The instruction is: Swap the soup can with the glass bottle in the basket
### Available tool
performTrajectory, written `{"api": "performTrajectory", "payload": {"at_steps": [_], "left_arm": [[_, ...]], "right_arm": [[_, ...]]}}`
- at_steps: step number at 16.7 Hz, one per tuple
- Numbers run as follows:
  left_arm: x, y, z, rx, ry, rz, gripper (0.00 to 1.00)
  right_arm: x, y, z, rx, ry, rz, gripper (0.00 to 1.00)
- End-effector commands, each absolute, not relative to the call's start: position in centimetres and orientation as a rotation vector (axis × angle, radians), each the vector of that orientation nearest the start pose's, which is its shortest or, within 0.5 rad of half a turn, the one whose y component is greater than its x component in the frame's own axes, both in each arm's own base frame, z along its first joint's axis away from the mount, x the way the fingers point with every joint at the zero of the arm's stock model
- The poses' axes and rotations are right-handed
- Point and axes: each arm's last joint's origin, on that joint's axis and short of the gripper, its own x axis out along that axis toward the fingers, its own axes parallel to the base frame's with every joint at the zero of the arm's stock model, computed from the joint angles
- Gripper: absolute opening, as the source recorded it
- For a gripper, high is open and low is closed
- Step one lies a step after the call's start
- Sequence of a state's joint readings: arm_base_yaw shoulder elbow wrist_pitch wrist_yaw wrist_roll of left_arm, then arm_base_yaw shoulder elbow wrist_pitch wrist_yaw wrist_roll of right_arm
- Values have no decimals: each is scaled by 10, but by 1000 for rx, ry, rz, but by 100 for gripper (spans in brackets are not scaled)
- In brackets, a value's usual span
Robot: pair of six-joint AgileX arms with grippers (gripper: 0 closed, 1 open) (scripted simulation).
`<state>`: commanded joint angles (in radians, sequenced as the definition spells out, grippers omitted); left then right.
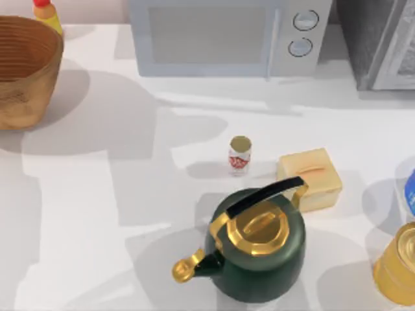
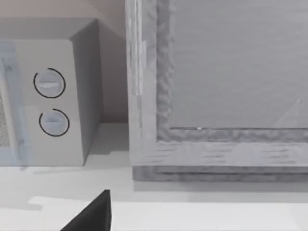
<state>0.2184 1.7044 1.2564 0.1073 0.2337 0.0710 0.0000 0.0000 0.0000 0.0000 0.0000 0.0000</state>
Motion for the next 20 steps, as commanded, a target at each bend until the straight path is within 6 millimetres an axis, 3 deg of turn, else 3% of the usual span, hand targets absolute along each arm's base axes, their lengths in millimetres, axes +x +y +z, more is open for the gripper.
{"api": "performTrajectory", "payload": {"at_steps": [6, 19, 20], "left_arm": [[400, 82, 267, -19, 327, -11, 0], [400, 82, 267, -19, 327, -11, 98], [400, 82, 267, -19, 327, -11, 100]], "right_arm": [[106, -1, 160, 0, 0, 0, 100], [106, -1, 160, 0, 0, 0, 100], [106, -1, 160, 0, 0, 0, 100]]}}
